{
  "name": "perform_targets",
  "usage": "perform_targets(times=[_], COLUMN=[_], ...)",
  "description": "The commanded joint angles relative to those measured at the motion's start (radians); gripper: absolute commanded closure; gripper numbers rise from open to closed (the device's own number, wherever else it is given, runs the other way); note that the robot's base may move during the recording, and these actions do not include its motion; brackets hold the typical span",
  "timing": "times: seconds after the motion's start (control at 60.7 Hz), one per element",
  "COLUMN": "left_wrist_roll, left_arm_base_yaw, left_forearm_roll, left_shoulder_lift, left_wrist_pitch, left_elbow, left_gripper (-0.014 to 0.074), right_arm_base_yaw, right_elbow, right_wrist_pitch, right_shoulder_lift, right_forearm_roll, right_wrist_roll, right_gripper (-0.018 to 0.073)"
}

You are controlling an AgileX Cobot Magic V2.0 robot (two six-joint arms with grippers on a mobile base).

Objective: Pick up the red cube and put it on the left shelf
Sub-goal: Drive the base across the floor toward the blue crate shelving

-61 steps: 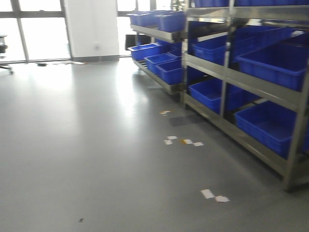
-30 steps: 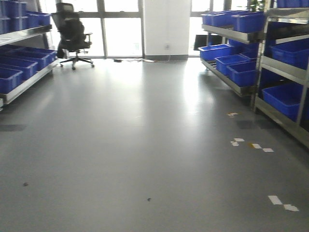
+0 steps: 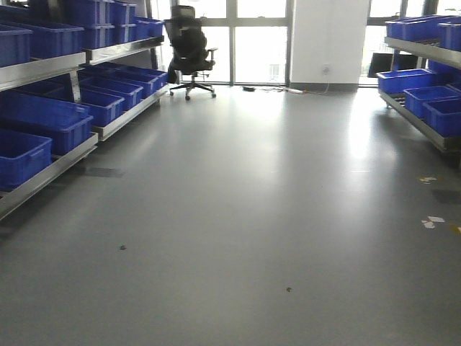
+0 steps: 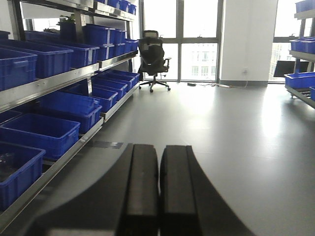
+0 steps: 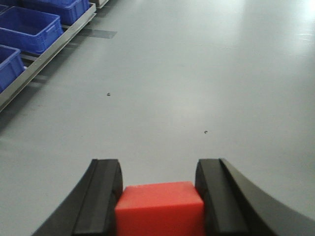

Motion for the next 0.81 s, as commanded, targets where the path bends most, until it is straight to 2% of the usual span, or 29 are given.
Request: perform_targets(times=[0.0, 0.791], left_wrist_roll=[0.000, 0.000], left_arm_base_yaw=[-0.004, -0.004], left_forearm_roll=[0.000, 0.000], left_shoulder_lift=[-0.016, -0.016], left_wrist_pitch=[-0.083, -0.083], left_elbow=[0.025, 0.025], left_gripper=[0.0495, 0.0495], right_arm_base_yaw=[0.003, 0.003], right_elbow=[-0.025, -0.025], right_wrist_pitch=[-0.076, -0.076], right_shoulder_lift=[0.002, 0.001], right_forearm_roll=[-0.003, -0.003], right_wrist_roll=[-0.006, -0.006], right_gripper=[0.0503, 0.0503])
